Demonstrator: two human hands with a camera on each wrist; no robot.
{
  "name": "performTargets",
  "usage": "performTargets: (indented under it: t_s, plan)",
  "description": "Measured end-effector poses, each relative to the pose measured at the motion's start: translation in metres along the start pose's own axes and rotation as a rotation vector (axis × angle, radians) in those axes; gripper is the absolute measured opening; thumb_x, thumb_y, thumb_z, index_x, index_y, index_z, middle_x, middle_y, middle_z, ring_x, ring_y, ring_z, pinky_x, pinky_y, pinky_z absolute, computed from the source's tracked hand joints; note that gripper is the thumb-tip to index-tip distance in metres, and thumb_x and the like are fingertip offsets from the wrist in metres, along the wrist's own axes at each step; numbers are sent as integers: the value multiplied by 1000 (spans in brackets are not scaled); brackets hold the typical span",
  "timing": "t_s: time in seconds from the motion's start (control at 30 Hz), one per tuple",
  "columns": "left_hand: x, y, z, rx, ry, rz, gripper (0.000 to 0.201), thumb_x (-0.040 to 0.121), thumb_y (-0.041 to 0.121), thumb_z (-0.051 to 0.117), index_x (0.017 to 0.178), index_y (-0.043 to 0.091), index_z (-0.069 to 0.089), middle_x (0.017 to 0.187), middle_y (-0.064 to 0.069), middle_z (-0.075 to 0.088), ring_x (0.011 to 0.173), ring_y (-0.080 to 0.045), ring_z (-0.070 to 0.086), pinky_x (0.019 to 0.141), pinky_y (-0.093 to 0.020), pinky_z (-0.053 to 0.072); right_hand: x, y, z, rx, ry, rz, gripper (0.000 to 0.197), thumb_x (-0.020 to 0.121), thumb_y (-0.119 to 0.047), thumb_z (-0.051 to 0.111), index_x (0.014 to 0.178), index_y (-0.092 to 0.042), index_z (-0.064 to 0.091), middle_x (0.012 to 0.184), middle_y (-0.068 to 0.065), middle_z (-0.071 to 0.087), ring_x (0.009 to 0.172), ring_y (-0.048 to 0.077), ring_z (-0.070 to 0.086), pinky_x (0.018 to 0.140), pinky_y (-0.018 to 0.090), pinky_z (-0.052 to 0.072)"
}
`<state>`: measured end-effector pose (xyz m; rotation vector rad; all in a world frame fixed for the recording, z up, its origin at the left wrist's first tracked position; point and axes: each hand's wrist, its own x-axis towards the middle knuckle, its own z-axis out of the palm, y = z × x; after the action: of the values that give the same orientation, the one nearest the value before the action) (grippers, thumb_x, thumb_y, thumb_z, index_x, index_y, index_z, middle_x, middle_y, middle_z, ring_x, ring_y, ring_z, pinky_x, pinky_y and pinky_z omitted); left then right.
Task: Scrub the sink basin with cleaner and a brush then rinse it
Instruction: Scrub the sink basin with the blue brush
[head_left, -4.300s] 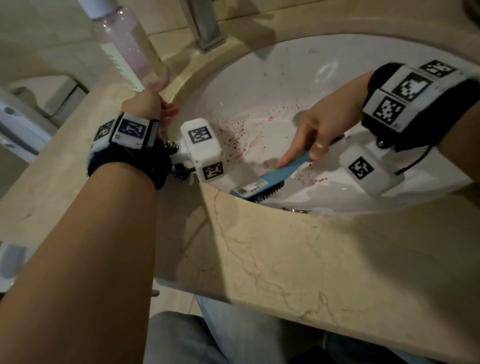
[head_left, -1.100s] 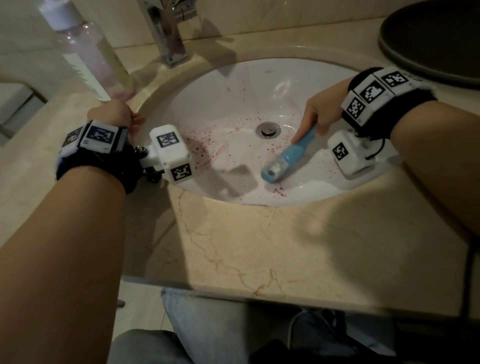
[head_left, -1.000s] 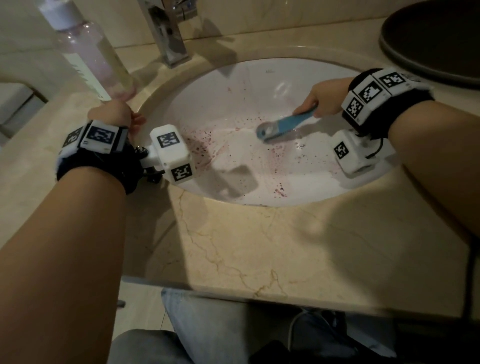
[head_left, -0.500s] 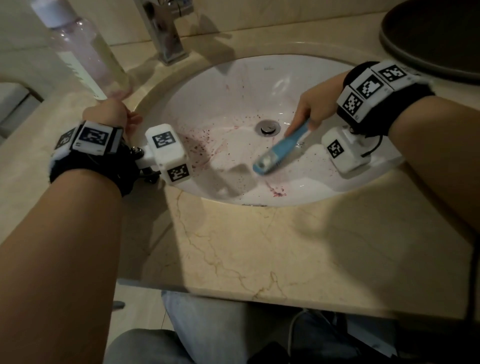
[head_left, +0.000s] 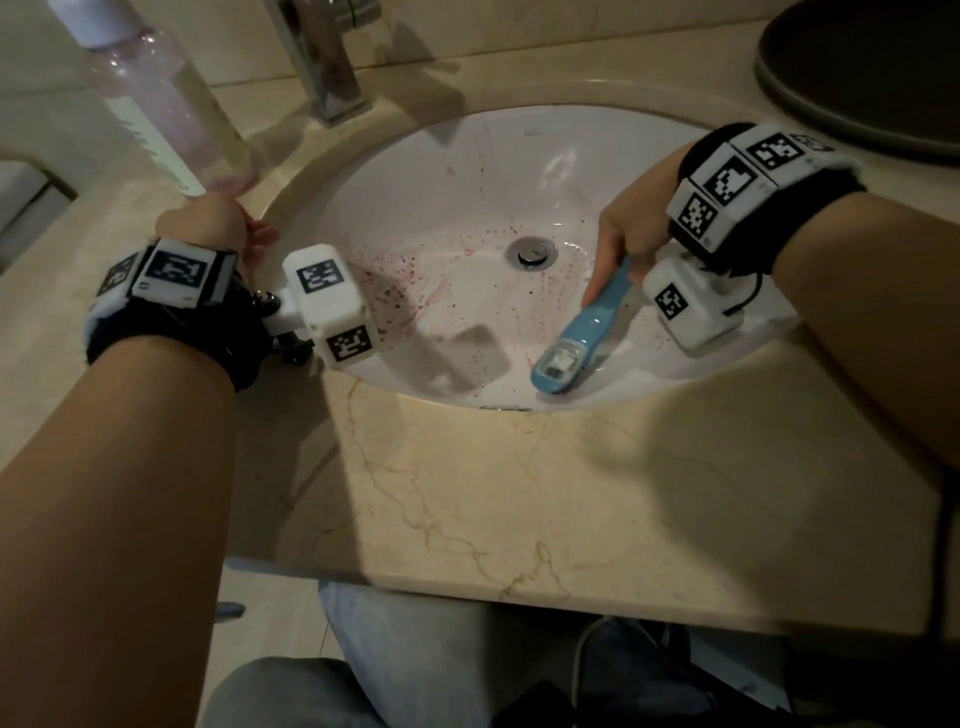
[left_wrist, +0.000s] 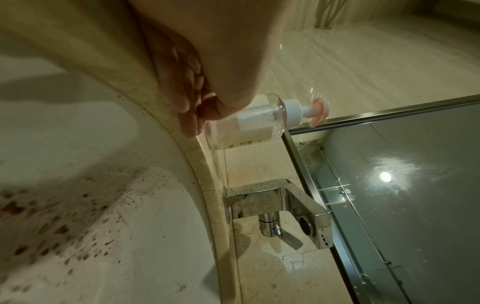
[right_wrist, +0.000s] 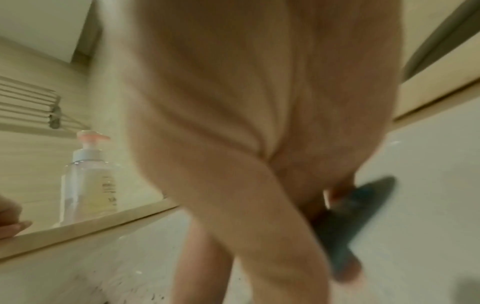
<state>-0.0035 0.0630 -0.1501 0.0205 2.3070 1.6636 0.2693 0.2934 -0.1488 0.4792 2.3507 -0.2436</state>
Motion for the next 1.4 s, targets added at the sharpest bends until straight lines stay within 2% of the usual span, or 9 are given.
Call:
performTargets:
  t_s: [0.17, 0.37, 0.5, 0.57, 0.67, 0.8, 1.0, 1.2, 1.4]
  plan:
    - [-4, 0, 3, -26, -39, -1, 22, 84, 34, 63, 73, 15, 57, 33, 7, 50, 24, -4, 45, 30, -10, 29, 9, 13, -1, 33, 331, 82, 48, 92, 0, 48, 130, -28, 56, 84, -3, 60, 61, 12, 42, 54, 16, 38]
    - [-2, 2, 1, -1, -50, -65, 21, 92, 28, 49, 74, 18, 48, 32, 8, 49, 23, -5, 45, 29, -9, 31, 3, -2, 5, 64, -98, -42, 52, 86, 1, 57, 116, -41, 59, 97, -4, 70, 68, 3, 50, 67, 16, 40]
    - [-3, 1, 1, -42, -82, -58, 30, 89, 30, 56, 63, 22, 44, 29, 6, 41, 21, -6, 36, 28, -12, 23, 8, -12, 3, 87, -77, -87, 49, 85, 0, 60, 116, -38, 64, 91, -3, 71, 70, 3, 52, 69, 17, 41]
    - [-11, 4, 1, -70, -87, -53, 6, 89, 29, 55, 86, 30, 60, 28, 6, 40, 21, -7, 35, 29, -13, 23, 13, -10, 1, 56, 37, -69, 52, 85, 0, 57, 122, -35, 62, 94, 11, 67, 72, 13, 46, 70, 23, 37]
    - [-11, 3, 0, -76, -50, -58, 37, 89, 23, 52, 125, 18, 57, 31, 6, 43, 25, -7, 41, 32, -15, 28, 14, -5, 1, -4, 212, 9, 53, 89, -2, 49, 127, -38, 56, 87, 3, 61, 61, 12, 40, 61, 23, 35]
    - [-6, 2, -2, -86, -47, -50, 27, 90, 21, 49, 64, 16, 45, 29, 7, 41, 23, -7, 39, 32, -14, 26, 8, -14, 1, -20, -29, -74, 55, 86, -2, 54, 122, -44, 59, 119, 8, 65, 83, 14, 46, 79, 25, 37]
    - [-4, 1, 1, -103, -36, -23, 9, 86, 26, 56, 93, 28, 51, 32, 8, 41, 26, -8, 40, 34, -15, 27, 22, -42, -2, -48, 221, -149, 49, 94, -4, 45, 135, -31, 51, 71, -11, 50, 56, 8, 37, 52, 15, 34]
    - [-2, 2, 0, -92, -34, -43, 29, 90, 13, 46, 62, 12, 39, 27, 7, 39, 23, -7, 41, 33, -14, 29, 4, -37, -7, -35, -104, -171, 51, 88, -4, 56, 124, -40, 58, 135, 10, 54, 114, 33, 54, 98, 35, 41]
    - [-7, 2, 1, -95, -18, -41, 27, 88, 9, 42, 62, 14, 40, 27, 6, 40, 24, -6, 42, 36, -20, 32, 14, -43, 1, -44, 151, -181, 49, 95, -8, 46, 132, -40, 48, 77, -15, 48, 60, 6, 37, 59, 15, 33]
